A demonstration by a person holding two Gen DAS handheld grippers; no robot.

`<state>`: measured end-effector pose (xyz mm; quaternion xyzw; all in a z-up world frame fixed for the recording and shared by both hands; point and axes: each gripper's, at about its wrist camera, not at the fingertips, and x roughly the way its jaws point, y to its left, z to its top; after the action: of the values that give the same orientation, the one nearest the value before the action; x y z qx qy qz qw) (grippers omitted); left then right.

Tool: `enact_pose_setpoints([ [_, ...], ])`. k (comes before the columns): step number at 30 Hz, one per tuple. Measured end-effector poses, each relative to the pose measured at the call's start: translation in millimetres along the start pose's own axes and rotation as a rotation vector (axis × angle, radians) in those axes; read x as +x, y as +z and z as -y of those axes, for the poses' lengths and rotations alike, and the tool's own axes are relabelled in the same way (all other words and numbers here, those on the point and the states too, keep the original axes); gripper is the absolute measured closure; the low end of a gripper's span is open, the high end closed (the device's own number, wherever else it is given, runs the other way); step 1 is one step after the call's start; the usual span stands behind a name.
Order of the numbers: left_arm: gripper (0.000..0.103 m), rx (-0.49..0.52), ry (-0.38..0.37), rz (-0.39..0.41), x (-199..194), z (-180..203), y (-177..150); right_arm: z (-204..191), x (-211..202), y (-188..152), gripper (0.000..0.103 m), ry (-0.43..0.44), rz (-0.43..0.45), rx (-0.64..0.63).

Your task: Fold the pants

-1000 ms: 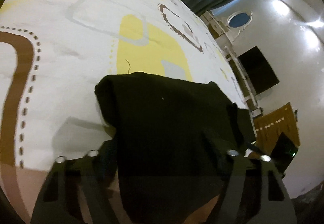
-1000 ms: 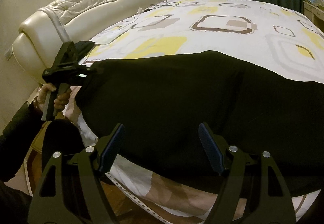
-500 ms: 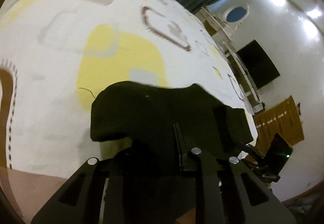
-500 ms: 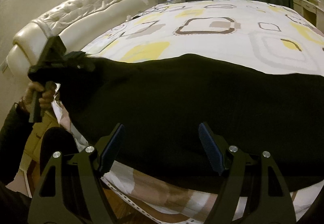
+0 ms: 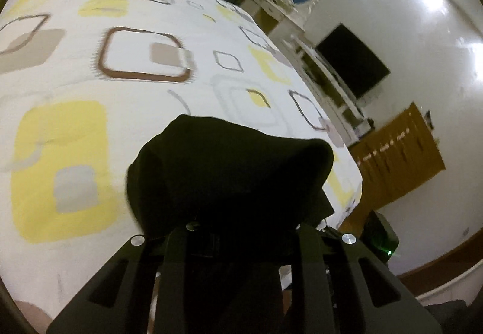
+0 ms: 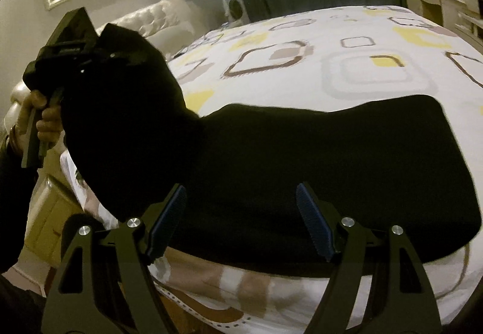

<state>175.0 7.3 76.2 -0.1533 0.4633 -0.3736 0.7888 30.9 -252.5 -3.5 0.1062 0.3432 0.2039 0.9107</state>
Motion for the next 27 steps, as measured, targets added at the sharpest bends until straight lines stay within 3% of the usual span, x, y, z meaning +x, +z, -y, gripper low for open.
enact_pose_setpoints([
  [6,0.083,0.113,0.053,-0.119,86,61,10,34,-23,-6,0.026,-0.020,0.045,0.083],
  [12,0.083,0.199,0.113,-0.220,168,90,-1,60,-42,-15,0.026,-0.041,0.069,0.133],
  [15,0.073,0.249,0.171,-0.251,202,101,-11,68,-45,-18,0.026,-0.043,0.064,0.143],
  [20,0.056,0.230,0.151,-0.269,219,104,-16,72,-44,-20,0.026,-0.041,0.058,0.148],
  [24,0.054,0.236,0.128,-0.248,219,114,-12,73,-45,-19,0.026,-0.034,0.055,0.159],
  [27,0.052,0.247,0.057,-0.214,208,121,-9,75,-51,-16,0.026,-0.013,0.062,0.181],
])
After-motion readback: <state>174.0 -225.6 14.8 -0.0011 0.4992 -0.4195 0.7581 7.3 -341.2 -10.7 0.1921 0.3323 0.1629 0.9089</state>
